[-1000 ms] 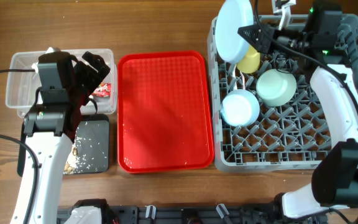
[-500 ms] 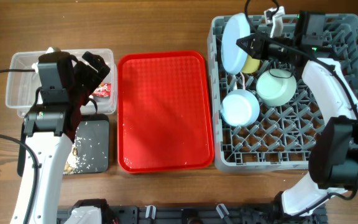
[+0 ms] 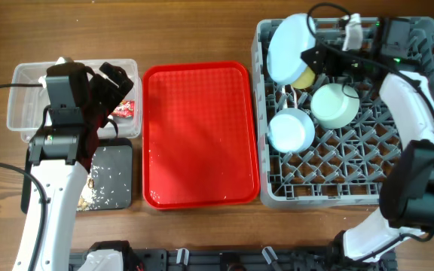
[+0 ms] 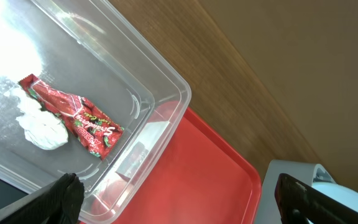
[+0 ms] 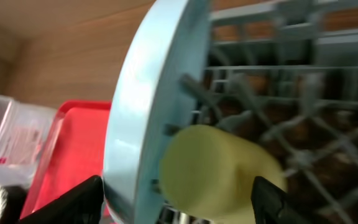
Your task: Sort waste into correct bins and load items into the dishwasher rack
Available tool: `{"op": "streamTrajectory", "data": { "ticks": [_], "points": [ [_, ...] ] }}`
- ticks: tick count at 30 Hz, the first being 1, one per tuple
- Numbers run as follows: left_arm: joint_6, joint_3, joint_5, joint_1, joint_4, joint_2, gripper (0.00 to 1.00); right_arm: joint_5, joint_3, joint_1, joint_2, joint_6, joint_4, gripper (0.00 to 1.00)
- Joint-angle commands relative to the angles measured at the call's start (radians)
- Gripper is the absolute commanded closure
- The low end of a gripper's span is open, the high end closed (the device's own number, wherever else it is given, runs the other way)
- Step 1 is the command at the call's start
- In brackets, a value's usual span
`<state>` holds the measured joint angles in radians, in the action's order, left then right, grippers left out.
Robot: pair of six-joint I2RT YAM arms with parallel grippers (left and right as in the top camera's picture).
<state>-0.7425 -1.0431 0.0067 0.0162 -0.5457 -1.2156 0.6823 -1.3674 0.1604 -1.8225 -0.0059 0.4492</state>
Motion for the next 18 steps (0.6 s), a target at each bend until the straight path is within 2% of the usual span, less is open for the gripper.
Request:
{"op": "streamTrajectory", "data": {
  "ticks": [1,3,4,10,18],
  "points": [
    [0.002,-0.012,0.004,0.008,0.003,-0.002,0.0,-0.117,-0.003,0.018,0.162,-0.018,0.032,0.18],
    [0.002,-0.012,0.004,0.008,0.003,-0.002,0.0,-0.22,-0.003,0.016,0.237,-0.017,0.079,0.12],
    [0.002,-0.012,0.004,0.008,0.003,-0.002,0.0,-0.266,-0.003,0.017,0.279,-0.016,0.104,0.0],
    [0.002,-0.012,0.004,0.008,0.003,-0.002,0.0,-0.301,-0.003,0.017,0.377,-0.017,0.223,0.0],
    [0.002,-0.012,0.004,0.008,0.003,-0.002,0.0,-0.301,-0.002,0.017,0.358,-0.018,0.225,0.0]
  ]
}}
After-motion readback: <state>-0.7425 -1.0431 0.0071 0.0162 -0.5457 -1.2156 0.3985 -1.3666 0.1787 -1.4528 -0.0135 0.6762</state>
